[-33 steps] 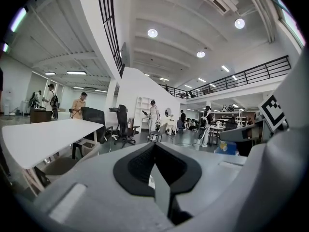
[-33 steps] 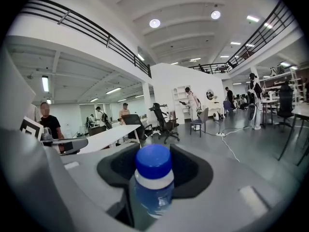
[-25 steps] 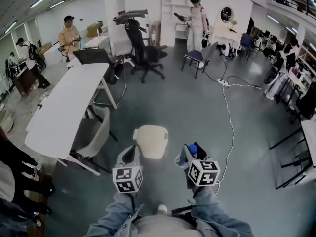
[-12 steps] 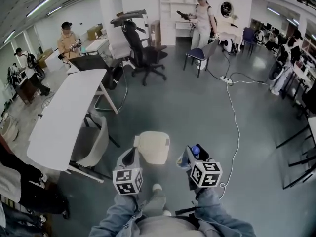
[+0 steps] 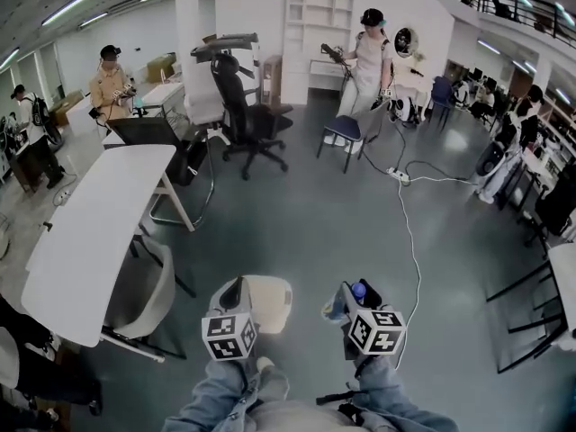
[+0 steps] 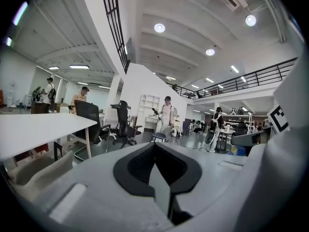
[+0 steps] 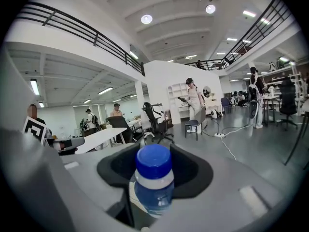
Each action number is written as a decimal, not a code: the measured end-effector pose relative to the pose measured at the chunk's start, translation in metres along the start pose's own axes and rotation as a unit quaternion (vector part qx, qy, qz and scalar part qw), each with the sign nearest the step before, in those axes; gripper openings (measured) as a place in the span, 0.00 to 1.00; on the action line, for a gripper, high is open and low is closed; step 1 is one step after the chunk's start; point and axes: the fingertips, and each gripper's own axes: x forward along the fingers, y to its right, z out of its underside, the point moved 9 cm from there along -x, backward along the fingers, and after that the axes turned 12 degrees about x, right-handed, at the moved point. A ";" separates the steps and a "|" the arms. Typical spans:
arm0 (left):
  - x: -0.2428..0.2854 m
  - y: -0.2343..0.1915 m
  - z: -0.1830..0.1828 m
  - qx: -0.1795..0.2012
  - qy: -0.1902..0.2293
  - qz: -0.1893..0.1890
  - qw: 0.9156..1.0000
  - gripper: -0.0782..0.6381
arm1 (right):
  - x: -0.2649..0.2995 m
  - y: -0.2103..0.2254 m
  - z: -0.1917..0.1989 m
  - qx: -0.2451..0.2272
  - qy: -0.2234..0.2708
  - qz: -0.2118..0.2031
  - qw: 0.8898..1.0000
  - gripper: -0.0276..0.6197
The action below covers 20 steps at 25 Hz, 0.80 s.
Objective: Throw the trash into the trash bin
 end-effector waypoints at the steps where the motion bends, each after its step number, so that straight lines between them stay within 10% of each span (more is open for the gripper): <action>1: 0.010 -0.006 -0.002 -0.007 0.000 -0.002 1.000 0.12 | 0.009 -0.001 -0.007 -0.003 0.000 -0.001 1.000 0.35; 20: 0.161 -0.125 0.001 -0.061 -0.016 -0.075 0.995 0.12 | 0.230 -0.049 -0.066 -0.057 -0.049 -0.066 0.995 0.35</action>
